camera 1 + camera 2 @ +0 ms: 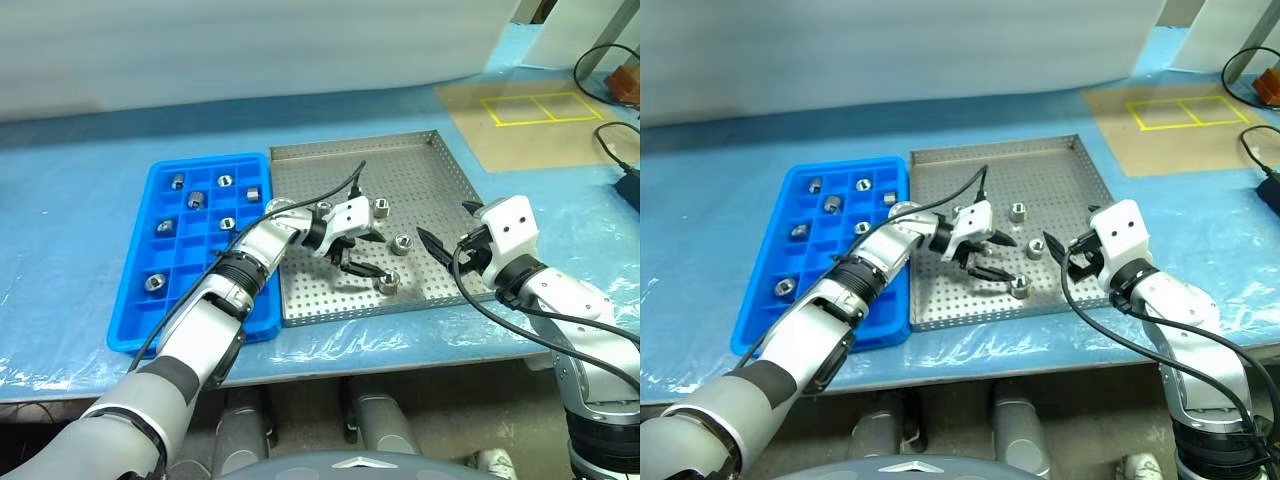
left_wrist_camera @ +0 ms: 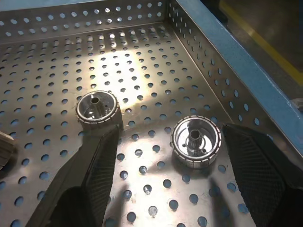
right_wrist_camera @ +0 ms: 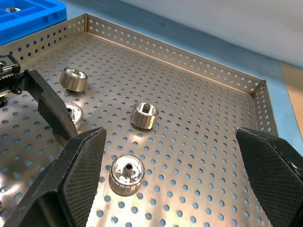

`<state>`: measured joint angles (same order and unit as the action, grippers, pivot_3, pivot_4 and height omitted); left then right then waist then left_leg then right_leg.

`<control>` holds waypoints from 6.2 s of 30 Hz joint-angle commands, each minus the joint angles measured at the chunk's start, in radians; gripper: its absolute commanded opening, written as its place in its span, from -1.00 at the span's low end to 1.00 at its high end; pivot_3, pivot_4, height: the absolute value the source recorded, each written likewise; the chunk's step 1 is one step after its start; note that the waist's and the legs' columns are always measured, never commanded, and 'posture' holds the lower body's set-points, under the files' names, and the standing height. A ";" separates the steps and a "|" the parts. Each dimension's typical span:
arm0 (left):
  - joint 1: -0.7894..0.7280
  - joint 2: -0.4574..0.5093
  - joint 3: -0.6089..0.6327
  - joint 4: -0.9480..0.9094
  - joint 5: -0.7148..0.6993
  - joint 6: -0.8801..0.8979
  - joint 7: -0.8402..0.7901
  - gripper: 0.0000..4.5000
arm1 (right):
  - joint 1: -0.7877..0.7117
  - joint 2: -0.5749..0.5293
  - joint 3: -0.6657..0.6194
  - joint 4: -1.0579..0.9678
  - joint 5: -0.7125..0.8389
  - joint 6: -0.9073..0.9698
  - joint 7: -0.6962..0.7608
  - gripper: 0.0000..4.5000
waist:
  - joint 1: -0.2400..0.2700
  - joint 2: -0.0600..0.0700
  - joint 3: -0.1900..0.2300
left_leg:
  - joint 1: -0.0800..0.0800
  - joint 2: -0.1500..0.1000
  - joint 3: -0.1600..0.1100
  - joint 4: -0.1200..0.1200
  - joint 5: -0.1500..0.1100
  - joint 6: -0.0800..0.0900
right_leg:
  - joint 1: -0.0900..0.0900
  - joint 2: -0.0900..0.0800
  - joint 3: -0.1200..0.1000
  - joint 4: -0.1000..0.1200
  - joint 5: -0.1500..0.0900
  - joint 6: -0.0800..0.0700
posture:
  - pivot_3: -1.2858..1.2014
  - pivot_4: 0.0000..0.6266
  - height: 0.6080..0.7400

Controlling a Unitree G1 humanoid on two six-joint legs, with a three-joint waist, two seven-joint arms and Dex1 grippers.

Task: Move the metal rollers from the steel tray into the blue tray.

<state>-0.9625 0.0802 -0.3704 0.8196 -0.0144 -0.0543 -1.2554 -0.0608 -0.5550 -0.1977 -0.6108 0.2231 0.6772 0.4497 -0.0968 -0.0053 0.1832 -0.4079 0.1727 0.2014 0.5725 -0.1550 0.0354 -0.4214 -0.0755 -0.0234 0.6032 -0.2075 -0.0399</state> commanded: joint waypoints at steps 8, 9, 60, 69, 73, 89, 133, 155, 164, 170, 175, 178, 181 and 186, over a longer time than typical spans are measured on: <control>0.045 -0.039 -0.037 0.033 0.062 -0.071 -0.018 0.63 | 0.004 -0.023 -0.034 -0.046 0.006 0.002 -0.010 1.00 | -0.016 0.000 0.000 | 0.000 0.000 -0.001 0.002 -0.001 0.001 | 0.002 0.000 0.000 -0.001 -0.001 0.003 | -0.46 -0.52 1.00; 0.038 -0.048 -0.034 0.058 0.070 -0.075 0.005 0.63 | 0.005 -0.024 -0.038 -0.041 0.005 0.001 -0.011 1.00 | -0.019 0.000 0.000 | 0.000 0.000 -0.001 0.002 -0.001 0.002 | 0.002 0.000 0.000 -0.001 -0.001 0.003 | -0.46 -0.52 1.00; 0.137 0.225 0.194 -0.349 -0.044 0.066 0.060 -0.41 | -0.152 -0.125 0.062 0.062 0.057 -0.053 0.166 1.00 | -0.103 0.005 -0.002 | 0.002 -0.003 -0.003 0.003 -0.010 0.017 | 0.016 -0.006 -0.007 -0.020 0.005 0.000 | -0.28 -0.52 1.00; 0.298 0.413 0.375 -0.791 -0.208 0.371 0.180 -0.41 | -0.351 -0.040 0.271 0.240 0.065 -0.117 0.281 1.00 | 0.021 0.008 0.001 | 0.002 -0.002 -0.001 0.002 -0.010 0.011 | 0.015 -0.007 -0.009 -0.015 0.005 -0.001 | -0.10 -0.52 1.00; 0.459 0.510 0.432 -0.962 -0.209 0.440 0.241 -0.41 | -0.451 0.029 0.391 0.356 0.061 -0.184 0.379 1.00 | 0.081 0.008 0.001 | 0.005 -0.001 0.000 -0.002 -0.007 0.007 | 0.014 -0.007 -0.006 -0.015 0.005 -0.001 | 0.04 -0.52 1.00; 0.745 0.510 0.457 -1.087 -0.087 0.462 0.583 -0.41 | -0.600 0.181 0.510 0.637 -0.013 -0.374 0.526 1.00 | 0.225 0.007 0.001 | 0.003 0.000 0.000 -0.010 0.000 -0.004 | 0.004 -0.006 -0.005 -0.006 0.004 -0.002 | 0.21 -0.52 1.00; 0.204 0.283 0.257 -0.562 -0.069 0.308 0.549 0.35 | -0.448 0.017 0.253 0.474 -0.017 -0.270 0.322 1.00 | 0.173 0.005 0.001 | 0.003 0.001 -0.001 -0.008 0.005 -0.009 | -0.002 -0.002 -0.001 0.004 0.003 -0.004 | -0.11 -0.52 1.00; -0.034 -0.016 0.134 0.063 0.043 -0.022 0.390 0.35 | -0.219 -0.022 0.122 0.214 -0.011 -0.144 0.126 1.00 | 0.059 0.004 0.001 | 0.000 0.000 0.000 -0.001 0.001 -0.002 | -0.002 -0.001 -0.001 0.002 0.003 -0.003 | -0.31 -0.52 1.00; 0.003 -0.037 0.123 0.044 0.056 -0.001 0.382 0.35 | -0.214 -0.025 0.130 0.215 -0.010 -0.146 0.116 1.00 | 0.056 0.004 0.001 | -0.002 0.000 0.000 0.000 0.000 0.000 | -0.002 -0.002 -0.001 0.001 0.003 -0.003 | -0.31 -0.52 1.00; 0.019 -0.058 0.112 0.059 0.073 -0.007 0.389 0.35 | -0.212 -0.028 0.132 0.218 -0.015 -0.147 0.112 1.00 | 0.055 0.004 0.001 | -0.001 0.000 0.000 0.000 0.000 0.000 | -0.002 -0.001 -0.001 0.001 0.003 -0.003 | -0.32 -0.52 1.00; 0.013 -0.065 0.115 0.096 0.089 -0.011 0.412 0.35 | -0.203 -0.027 0.133 0.208 -0.014 -0.143 0.108 1.00 | 0.055 0.004 0.001 | -0.002 0.000 0.000 0.000 0.000 0.000 | -0.002 -0.001 -0.001 0.001 0.003 -0.003 | -0.32 -0.52 1.00; 0.001 -0.066 0.107 0.130 0.107 -0.009 0.436 0.35 | -0.200 -0.026 0.133 0.209 -0.016 -0.144 0.106 1.00 | 0.055 0.004 0.001 | -0.002 0.000 0.000 0.000 0.000 0.000 | -0.002 -0.001 -0.001 0.001 0.003 -0.003 | -0.32 -0.52 1.00; -0.006 -0.066 0.096 0.156 0.132 -0.023 0.463 0.35 | -0.199 -0.025 0.135 0.213 -0.020 -0.148 0.102 1.00 | 0.055 0.004 0.001 | -0.001 0.000 0.000 0.000 -0.001 0.000 | -0.001 -0.001 -0.001 0.001 0.003 -0.003 | -0.32 -0.52 1.00; -0.014 -0.074 0.096 0.185 0.147 -0.023 0.486 0.35 | -0.199 -0.024 0.136 0.215 -0.023 -0.151 0.097 1.00 | 0.055 0.004 0.001 | -0.001 0.000 0.000 0.000 -0.001 0.000 | -0.001 -0.001 -0.001 0.001 0.003 -0.003 | -0.33 -0.52 1.00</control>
<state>-0.9648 0.0129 -0.2676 0.9968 0.1228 -0.0699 -0.7740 -0.2586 -0.5746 -0.0402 -0.3593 0.1999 0.5359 0.5530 -0.0421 -0.0016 0.1840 -0.4092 0.1729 0.2012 0.5728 -0.1557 0.0356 -0.4226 -0.0769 -0.0246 0.6037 -0.2049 -0.0430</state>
